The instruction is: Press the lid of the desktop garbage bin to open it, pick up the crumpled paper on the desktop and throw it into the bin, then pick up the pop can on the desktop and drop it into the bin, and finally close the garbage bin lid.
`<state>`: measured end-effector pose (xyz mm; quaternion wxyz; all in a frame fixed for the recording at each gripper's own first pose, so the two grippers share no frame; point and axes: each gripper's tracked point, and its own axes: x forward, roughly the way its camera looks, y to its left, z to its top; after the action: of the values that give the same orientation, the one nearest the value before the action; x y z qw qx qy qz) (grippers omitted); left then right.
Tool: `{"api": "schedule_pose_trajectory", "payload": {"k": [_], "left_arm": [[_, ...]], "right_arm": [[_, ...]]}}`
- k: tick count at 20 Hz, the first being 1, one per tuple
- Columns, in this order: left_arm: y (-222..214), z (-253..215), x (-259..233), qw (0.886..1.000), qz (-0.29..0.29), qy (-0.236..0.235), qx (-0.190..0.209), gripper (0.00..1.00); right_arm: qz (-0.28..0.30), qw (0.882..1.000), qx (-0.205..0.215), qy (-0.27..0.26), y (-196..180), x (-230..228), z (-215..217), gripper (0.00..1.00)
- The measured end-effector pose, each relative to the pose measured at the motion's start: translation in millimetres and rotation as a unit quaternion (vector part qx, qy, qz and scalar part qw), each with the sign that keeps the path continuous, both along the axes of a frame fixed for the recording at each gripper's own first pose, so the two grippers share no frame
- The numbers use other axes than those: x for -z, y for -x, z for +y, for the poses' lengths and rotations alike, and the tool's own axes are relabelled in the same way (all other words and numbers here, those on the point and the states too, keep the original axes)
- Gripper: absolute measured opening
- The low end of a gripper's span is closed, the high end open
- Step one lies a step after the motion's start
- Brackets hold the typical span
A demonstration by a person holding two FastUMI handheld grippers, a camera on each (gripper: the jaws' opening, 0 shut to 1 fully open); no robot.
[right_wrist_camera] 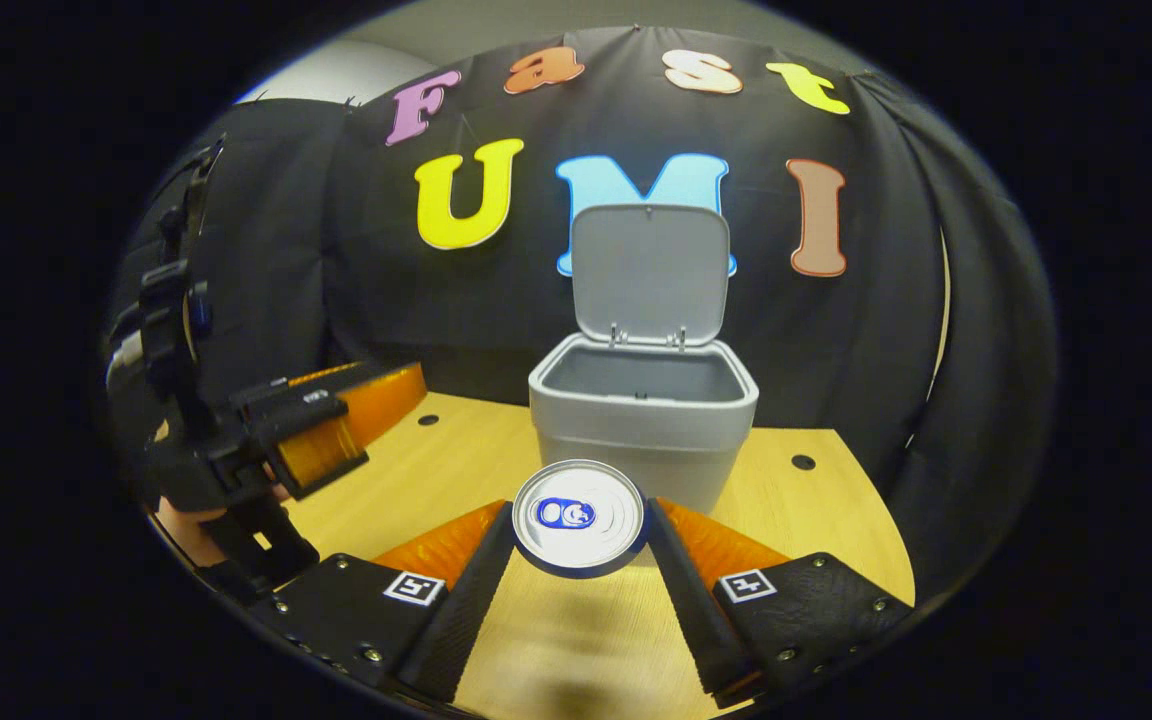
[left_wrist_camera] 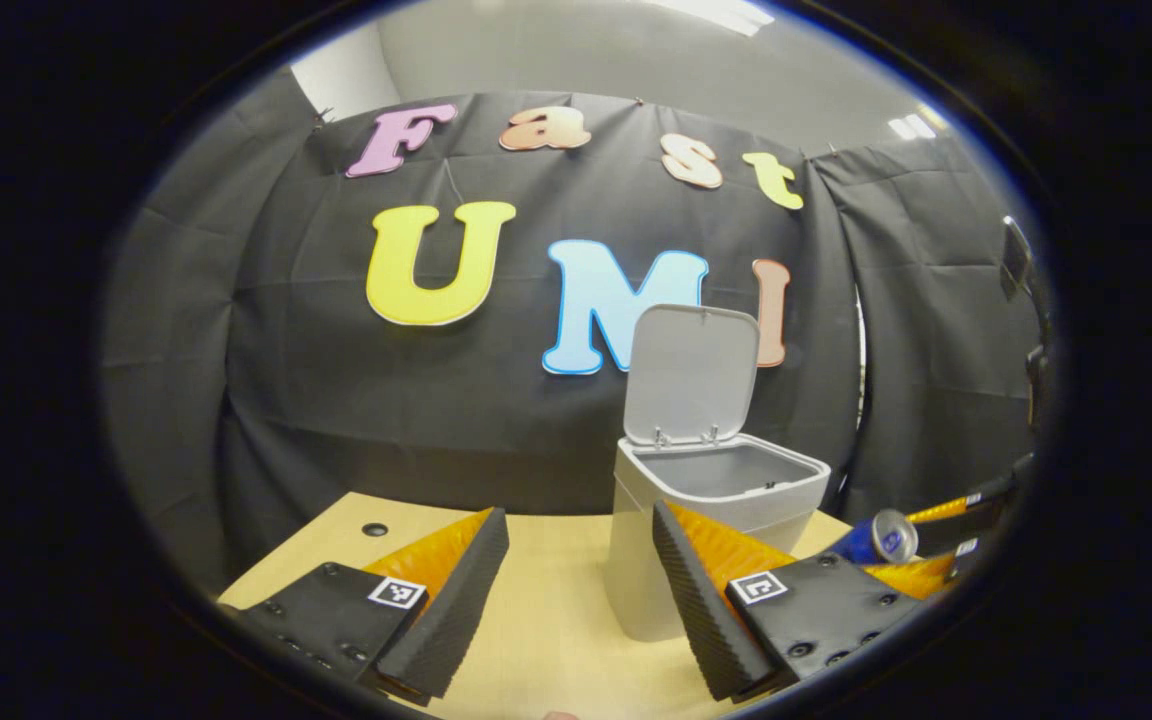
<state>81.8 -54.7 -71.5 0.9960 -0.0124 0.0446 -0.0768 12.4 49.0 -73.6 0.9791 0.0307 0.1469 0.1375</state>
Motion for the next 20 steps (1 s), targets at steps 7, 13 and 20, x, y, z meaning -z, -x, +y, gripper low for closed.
{"api": "schedule_pose_trajectory", "payload": {"k": [7, 13, 20], "left_arm": [[11, 6, -20, 1.0, -0.017, 0.003, -0.026, 0.96], [23, 18, -27, 0.999, -0.023, -0.002, -0.049, 0.95], [28, 20, -30, 0.998, -0.023, -0.006, -0.057, 0.96]], "right_arm": [[-0.082, 0.996, -0.01, -0.023, -45, -73, -12, 0.84], [-0.12, 0.992, -0.003, -0.039, -91, -97, -11, 0.84], [-0.077, 0.996, 0.002, -0.034, -134, -63, -8, 0.84]]}}
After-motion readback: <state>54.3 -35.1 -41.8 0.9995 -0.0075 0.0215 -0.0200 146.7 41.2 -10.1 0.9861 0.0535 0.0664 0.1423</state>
